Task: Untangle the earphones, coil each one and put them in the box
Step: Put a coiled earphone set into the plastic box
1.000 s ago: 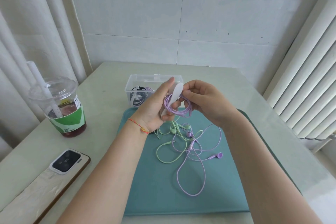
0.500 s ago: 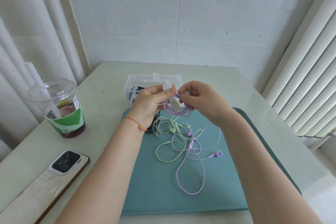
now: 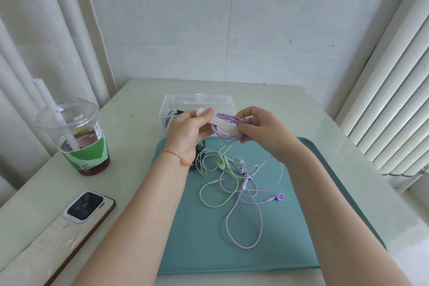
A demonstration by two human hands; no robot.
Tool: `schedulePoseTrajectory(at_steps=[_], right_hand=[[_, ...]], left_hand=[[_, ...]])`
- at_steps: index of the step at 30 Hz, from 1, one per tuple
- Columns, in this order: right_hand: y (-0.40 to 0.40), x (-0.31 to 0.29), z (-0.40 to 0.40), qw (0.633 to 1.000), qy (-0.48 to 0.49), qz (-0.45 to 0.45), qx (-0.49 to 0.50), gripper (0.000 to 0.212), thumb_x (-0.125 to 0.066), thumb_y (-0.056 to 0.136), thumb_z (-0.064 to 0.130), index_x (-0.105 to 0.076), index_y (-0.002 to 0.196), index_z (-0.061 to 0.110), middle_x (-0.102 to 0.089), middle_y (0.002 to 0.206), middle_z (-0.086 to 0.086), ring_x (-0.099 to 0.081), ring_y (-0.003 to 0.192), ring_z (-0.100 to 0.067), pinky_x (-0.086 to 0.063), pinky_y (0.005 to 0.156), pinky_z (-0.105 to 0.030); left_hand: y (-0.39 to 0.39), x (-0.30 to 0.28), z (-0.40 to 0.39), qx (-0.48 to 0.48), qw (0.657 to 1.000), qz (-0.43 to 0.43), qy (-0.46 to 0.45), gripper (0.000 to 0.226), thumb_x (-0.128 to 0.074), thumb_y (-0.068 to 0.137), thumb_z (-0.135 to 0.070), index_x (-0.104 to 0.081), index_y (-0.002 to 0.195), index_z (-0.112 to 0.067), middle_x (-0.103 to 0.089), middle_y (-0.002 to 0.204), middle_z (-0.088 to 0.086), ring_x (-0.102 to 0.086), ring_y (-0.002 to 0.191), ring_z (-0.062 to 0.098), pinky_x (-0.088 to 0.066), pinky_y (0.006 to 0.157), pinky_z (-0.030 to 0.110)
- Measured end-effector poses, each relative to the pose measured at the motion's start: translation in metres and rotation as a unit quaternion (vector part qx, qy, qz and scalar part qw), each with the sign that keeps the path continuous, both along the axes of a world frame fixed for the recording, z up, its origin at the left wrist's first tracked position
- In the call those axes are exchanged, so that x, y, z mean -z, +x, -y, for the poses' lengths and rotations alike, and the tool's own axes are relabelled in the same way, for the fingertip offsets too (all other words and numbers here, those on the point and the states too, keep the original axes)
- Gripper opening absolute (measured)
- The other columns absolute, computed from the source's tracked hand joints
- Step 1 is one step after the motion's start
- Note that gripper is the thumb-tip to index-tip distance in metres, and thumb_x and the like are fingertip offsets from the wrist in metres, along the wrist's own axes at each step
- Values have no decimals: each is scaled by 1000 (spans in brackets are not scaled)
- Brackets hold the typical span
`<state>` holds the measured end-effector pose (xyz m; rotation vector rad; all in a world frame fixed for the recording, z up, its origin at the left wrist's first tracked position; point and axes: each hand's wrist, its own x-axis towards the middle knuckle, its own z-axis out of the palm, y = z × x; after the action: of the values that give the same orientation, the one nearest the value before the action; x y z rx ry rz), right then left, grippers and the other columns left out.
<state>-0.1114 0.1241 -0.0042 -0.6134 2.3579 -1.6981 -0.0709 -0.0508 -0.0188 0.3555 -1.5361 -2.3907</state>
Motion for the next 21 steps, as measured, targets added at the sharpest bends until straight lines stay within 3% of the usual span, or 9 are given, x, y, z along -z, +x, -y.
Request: schedulePoseTrajectory(at_steps=[6, 13, 17, 21], right_hand=[[2, 1, 10, 983, -164, 81, 37, 13, -54, 92, -6, -63, 90, 5, -65, 84, -16, -61, 70, -27, -56, 72, -34], [2, 3, 14, 965, -206, 139, 87, 11, -54, 92, -3, -63, 94, 3, -66, 85, -14, -63, 68, -22, -56, 64, -28], [1, 4, 13, 952, -241, 172, 79, 12, -54, 93, -2, -62, 89, 6, -66, 79, -10, -62, 68, -21, -57, 66, -28], [2, 5, 12, 947, -270, 165, 64, 12, -54, 94, -2, -61, 90, 6, -67, 82, -8, -63, 69, -19, -56, 64, -25]], left_hand=[[-3, -1, 2, 2, 999, -11, 44, 7, -66, 90, -9, -59, 89, -7, -68, 90, 14, -68, 72, 19, -59, 67, 28], [-3, 1, -5, -11, 998, -26, 57, 7, -63, 91, -6, -57, 90, -7, -66, 91, 14, -68, 73, 19, -58, 65, 27], [-2, 0, -6, -9, 998, -34, 59, 7, -62, 91, -5, -57, 88, -8, -66, 92, 13, -69, 76, 20, -58, 67, 27], [-1, -3, -8, 4, 995, -35, 97, 12, -58, 94, -4, -58, 82, -7, -69, 75, 6, -68, 70, 15, -59, 67, 26]])
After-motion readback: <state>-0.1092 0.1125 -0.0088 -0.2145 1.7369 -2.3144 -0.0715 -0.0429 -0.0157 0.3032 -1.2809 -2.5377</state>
